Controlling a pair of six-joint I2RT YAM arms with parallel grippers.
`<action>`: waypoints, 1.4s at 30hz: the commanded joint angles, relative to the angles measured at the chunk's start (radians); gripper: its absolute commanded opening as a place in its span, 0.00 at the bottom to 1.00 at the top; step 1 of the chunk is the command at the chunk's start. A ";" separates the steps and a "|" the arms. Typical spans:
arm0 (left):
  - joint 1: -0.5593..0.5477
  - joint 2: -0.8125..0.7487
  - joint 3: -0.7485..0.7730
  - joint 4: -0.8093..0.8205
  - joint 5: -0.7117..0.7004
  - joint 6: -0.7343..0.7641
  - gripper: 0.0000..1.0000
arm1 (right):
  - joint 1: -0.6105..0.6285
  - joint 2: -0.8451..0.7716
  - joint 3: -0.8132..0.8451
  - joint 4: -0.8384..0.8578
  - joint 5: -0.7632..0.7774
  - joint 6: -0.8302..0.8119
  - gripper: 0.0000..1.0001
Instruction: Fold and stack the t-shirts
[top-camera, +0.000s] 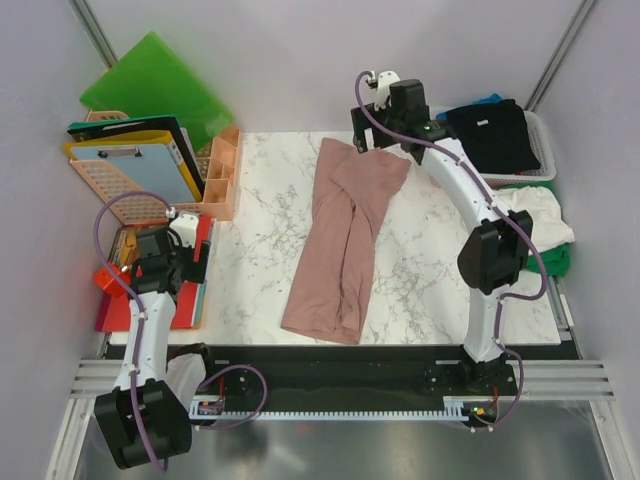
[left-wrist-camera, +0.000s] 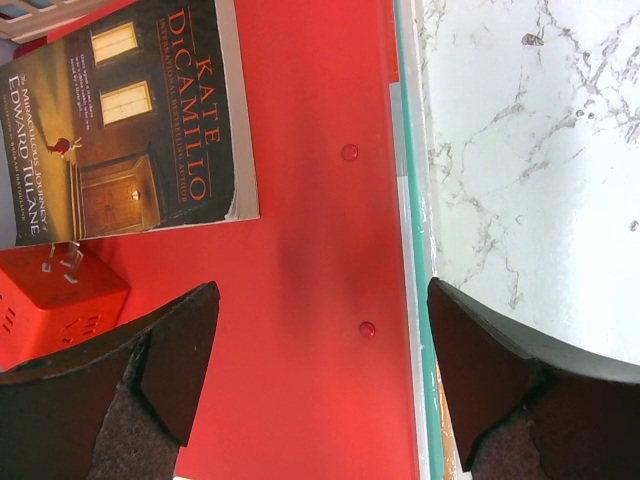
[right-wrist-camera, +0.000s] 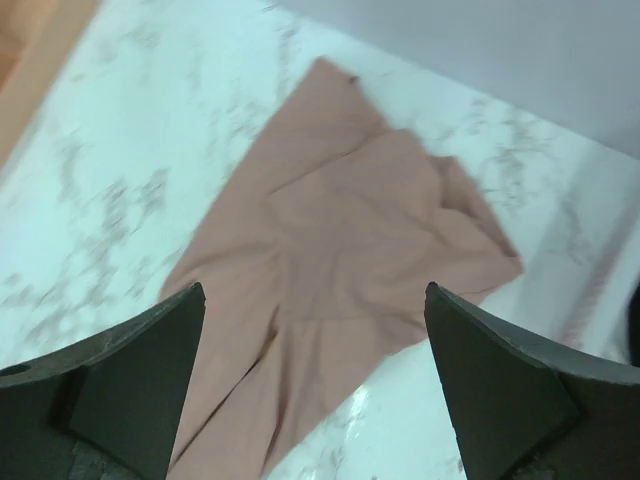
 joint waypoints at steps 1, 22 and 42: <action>0.003 -0.017 -0.002 0.015 0.015 0.002 0.91 | -0.003 0.053 0.084 -0.538 -0.423 -0.081 0.98; 0.005 0.001 0.003 0.015 0.045 0.024 0.91 | 0.097 -0.350 -0.455 -0.918 -0.310 -0.471 0.92; 0.005 0.064 0.017 0.040 0.061 0.010 0.91 | 0.537 -0.230 -0.608 -0.820 -0.308 -0.510 0.83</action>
